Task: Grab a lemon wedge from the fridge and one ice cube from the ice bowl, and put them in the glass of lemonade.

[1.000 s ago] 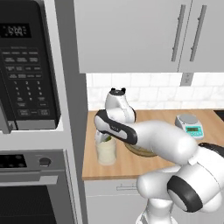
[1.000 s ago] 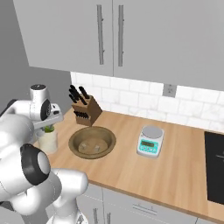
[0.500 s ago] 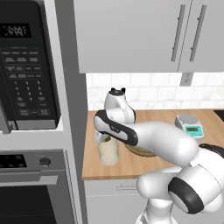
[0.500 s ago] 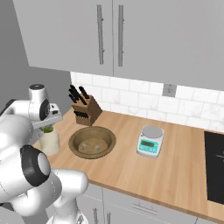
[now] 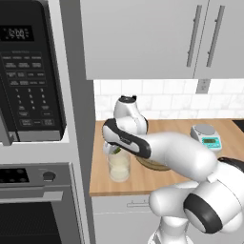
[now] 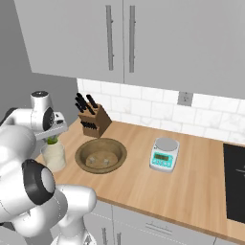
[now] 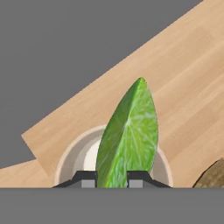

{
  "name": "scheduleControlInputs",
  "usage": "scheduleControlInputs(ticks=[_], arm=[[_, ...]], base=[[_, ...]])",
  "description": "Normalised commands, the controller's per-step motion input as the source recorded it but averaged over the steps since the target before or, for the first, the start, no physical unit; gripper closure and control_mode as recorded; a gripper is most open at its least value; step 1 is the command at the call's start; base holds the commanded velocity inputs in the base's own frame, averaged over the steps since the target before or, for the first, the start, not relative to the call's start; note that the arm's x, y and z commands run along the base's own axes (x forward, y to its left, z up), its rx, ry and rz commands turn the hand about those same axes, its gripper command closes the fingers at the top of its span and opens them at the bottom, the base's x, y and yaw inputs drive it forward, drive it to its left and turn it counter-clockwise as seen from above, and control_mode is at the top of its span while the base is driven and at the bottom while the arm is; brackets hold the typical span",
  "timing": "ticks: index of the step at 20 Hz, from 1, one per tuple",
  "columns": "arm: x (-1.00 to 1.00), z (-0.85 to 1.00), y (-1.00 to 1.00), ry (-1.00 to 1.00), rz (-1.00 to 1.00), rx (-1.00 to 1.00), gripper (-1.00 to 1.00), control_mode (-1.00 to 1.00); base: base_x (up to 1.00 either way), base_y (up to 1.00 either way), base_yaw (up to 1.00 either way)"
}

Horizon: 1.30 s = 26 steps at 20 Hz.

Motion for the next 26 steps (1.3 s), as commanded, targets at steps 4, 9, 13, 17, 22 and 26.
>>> scheduleControlInputs(ticks=[4, 9, 13, 17, 22, 26], arm=[[0.0, 0.35, 0.0, 0.0, 0.0, 0.04, 1.0, -1.0], [-0.01, -0.02, 0.0, 0.0, 0.0, 0.01, 1.0, -1.0], [-0.38, -0.16, 0.0, 0.0, 0.0, 0.0, 1.0, -1.0], [-0.49, -0.03, 0.0, -0.05, 0.0, 0.0, 1.0, -1.0], [-0.05, 0.0, -0.08, -0.03, 0.0, 0.01, 1.0, -1.0], [0.0, -0.01, -0.18, 0.0, 0.0, 0.04, 1.0, -1.0]], base=[[0.0, 0.0, 0.0], [0.0, 0.0, 0.0], [0.0, 0.0, 0.0], [0.0, 0.0, 0.0], [0.0, 0.0, 0.0], [0.0, 0.0, 0.0]])
